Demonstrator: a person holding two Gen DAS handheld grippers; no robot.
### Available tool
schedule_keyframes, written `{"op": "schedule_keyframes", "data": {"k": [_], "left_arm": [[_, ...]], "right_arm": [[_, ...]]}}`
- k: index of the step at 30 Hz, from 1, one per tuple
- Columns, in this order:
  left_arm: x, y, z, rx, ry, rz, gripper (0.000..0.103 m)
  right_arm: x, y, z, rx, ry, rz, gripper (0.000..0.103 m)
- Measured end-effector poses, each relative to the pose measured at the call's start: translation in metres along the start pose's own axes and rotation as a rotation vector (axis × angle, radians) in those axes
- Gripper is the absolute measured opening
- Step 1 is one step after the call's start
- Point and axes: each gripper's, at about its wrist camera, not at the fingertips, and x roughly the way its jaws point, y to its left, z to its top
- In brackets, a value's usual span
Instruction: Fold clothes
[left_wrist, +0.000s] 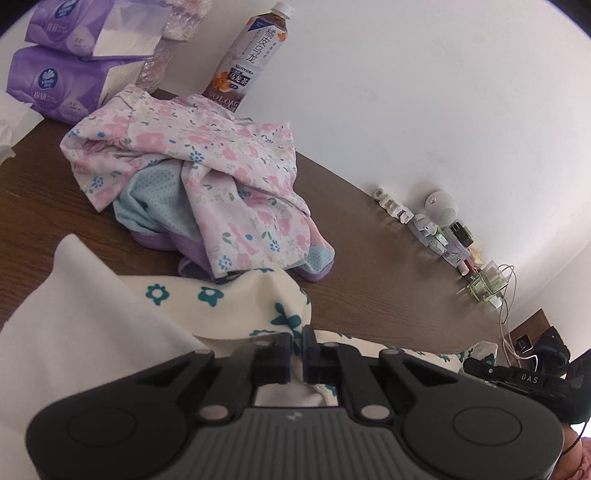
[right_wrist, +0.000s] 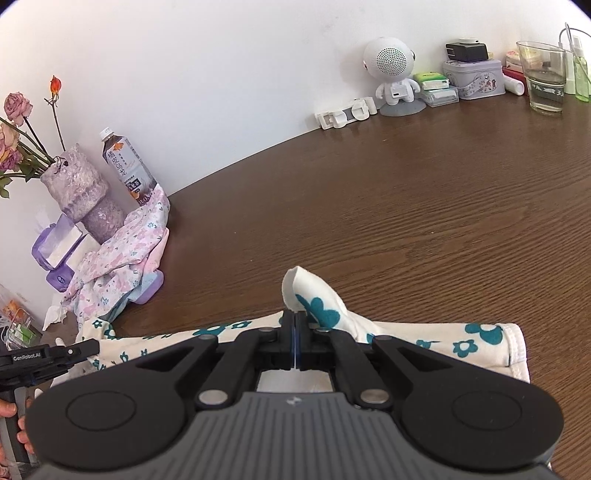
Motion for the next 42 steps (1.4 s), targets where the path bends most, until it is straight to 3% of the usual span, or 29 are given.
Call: {"op": "schedule_keyframes", "data": {"k": [4,9,11,15,17,19,22,26,34,39,42], "left_arm": [[-0.001,-0.004,-0.003,0.032,-0.007,0.016,0.005],[-0.001,0.002,0.0,-0.007,0.009,0.011,0.014],[-0.006,0.002,0.002,-0.01,0.012,0.002,0.03],[-0.036,-0.011,0.003,0.089,-0.027,0.009,0.054],[-0.053,-0.017,0.001,0.135,-0.048,0.015,0.07],[-0.068,-0.023,-0.004,0.174,-0.068,0.022,0.075],[-0.089,-0.03,-0.016,0.235,-0.085,0.055,0.082],[-0.114,-0.03,-0.044,0.272,-0.083,0.085,0.083],[-0.152,-0.033,-0.094,0.273,-0.092,0.079,0.083],[-0.145,-0.037,-0.107,0.259,-0.063,0.078,0.083],[-0.133,-0.039,-0.113,0.27,-0.047,0.11,0.078]], "right_arm": [[0.009,-0.011,0.005,0.007,-0.002,-0.041,0.0],[0.01,-0.011,0.006,0.015,0.002,-0.016,0.0],[0.002,-0.013,0.005,0.029,0.003,0.021,0.001],[-0.016,-0.016,0.003,0.047,-0.001,0.092,0.008],[-0.034,-0.013,-0.001,0.018,-0.026,0.116,0.025],[-0.052,-0.009,-0.006,-0.008,-0.049,0.126,0.041],[-0.077,-0.001,-0.017,-0.055,-0.076,0.109,0.048],[-0.105,0.0,-0.04,-0.093,-0.104,0.07,0.057],[-0.142,-0.016,-0.081,-0.117,-0.14,0.0,0.058],[-0.123,-0.018,-0.076,-0.167,-0.115,-0.05,0.058],[-0.096,-0.018,-0.064,-0.211,-0.08,-0.106,0.057]]}}
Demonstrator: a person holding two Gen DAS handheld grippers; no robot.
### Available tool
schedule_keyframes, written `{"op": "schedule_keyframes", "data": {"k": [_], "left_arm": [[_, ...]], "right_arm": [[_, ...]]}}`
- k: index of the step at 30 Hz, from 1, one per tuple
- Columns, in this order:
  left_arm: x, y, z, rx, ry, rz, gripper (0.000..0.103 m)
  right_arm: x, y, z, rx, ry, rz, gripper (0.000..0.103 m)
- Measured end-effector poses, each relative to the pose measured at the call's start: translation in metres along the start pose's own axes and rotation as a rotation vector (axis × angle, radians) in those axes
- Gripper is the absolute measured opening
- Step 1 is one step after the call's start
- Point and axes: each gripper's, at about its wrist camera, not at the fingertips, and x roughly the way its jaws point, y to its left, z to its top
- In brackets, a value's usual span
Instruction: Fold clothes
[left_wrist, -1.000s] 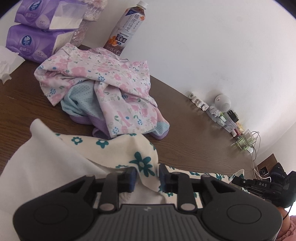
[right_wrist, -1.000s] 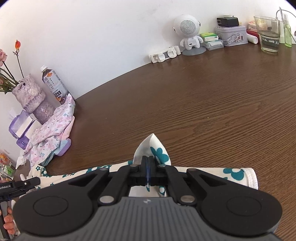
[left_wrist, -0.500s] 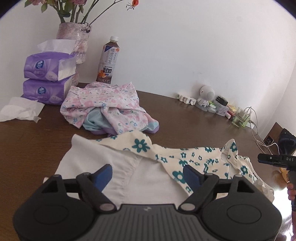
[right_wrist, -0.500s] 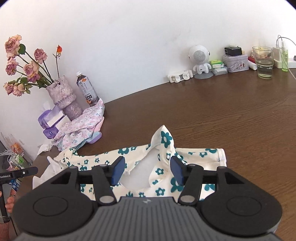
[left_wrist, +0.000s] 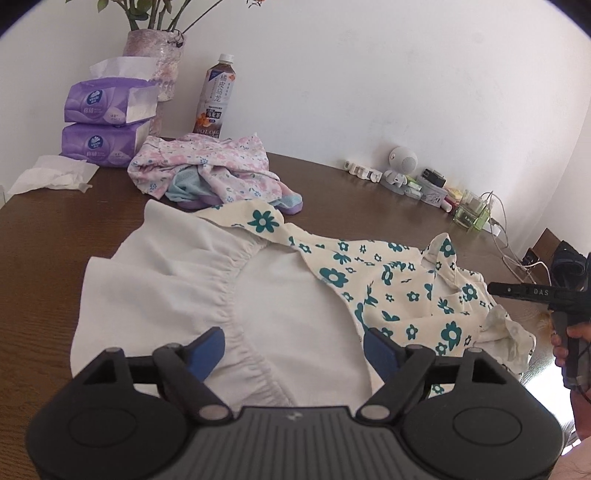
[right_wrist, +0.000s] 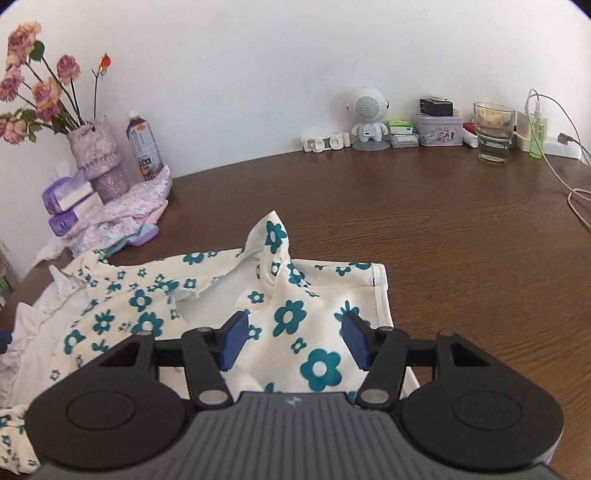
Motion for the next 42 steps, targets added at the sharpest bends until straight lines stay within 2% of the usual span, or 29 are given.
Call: {"op": "schedule_keyframes", "data": {"k": [2,6,7,10,16,19,22,25,27,29,31,33,34,35,36,37,42], "left_arm": [[0.005,-0.002,-0.003,0.007,0.008,0.022,0.069],[0.012,0.001,-0.007,-0.002,0.015,0.035,0.069],[0.013,0.002,-0.006,-0.004,0.017,0.036,0.069],[0.018,0.005,-0.006,-0.006,0.041,0.05,0.069],[0.024,0.005,-0.003,0.019,0.064,0.064,0.07],[0.024,0.004,0.005,0.029,0.065,0.037,0.07],[0.028,-0.001,0.021,0.045,0.054,0.005,0.07],[0.038,-0.011,0.033,0.049,0.07,-0.058,0.07],[0.046,-0.018,0.037,0.062,0.089,-0.096,0.07],[0.054,-0.025,0.038,0.089,0.11,-0.122,0.07],[0.063,-0.029,0.037,0.105,0.127,-0.132,0.07],[0.071,-0.03,0.036,0.105,0.139,-0.133,0.07],[0.074,-0.029,0.035,0.099,0.144,-0.131,0.07],[0.077,-0.027,0.034,0.091,0.149,-0.128,0.07],[0.08,-0.025,0.032,0.083,0.155,-0.127,0.07],[0.081,-0.022,0.031,0.077,0.152,-0.132,0.069],[0.079,-0.018,0.029,0.068,0.139,-0.143,0.068]], "right_arm": [[0.018,0.002,0.005,-0.024,0.024,-0.013,0.056],[0.042,0.005,0.007,-0.06,0.064,-0.046,0.052],[0.045,0.006,0.006,-0.076,0.065,-0.055,0.045],[0.047,0.005,0.004,-0.102,0.065,-0.064,0.001],[0.042,-0.004,0.011,-0.068,0.078,-0.045,0.002],[0.026,0.013,0.019,-0.088,0.043,0.068,0.012],[0.023,0.039,0.021,-0.156,0.048,0.162,0.035],[0.034,0.067,0.017,-0.251,0.102,0.214,0.037],[0.043,0.073,0.014,-0.286,0.135,0.207,0.038],[0.051,0.077,0.01,-0.321,0.161,0.202,0.048],[0.054,0.078,0.007,-0.371,0.179,0.213,0.05],[0.056,0.081,0.003,-0.432,0.187,0.206,0.049],[0.056,0.082,0.003,-0.453,0.195,0.213,0.043],[0.055,0.084,0.003,-0.466,0.209,0.232,0.02],[0.055,0.086,0.004,-0.477,0.223,0.24,0.005],[0.053,0.088,0.003,-0.494,0.229,0.23,0.001],[0.048,0.081,0.009,-0.488,0.223,0.167,0.001]]}}
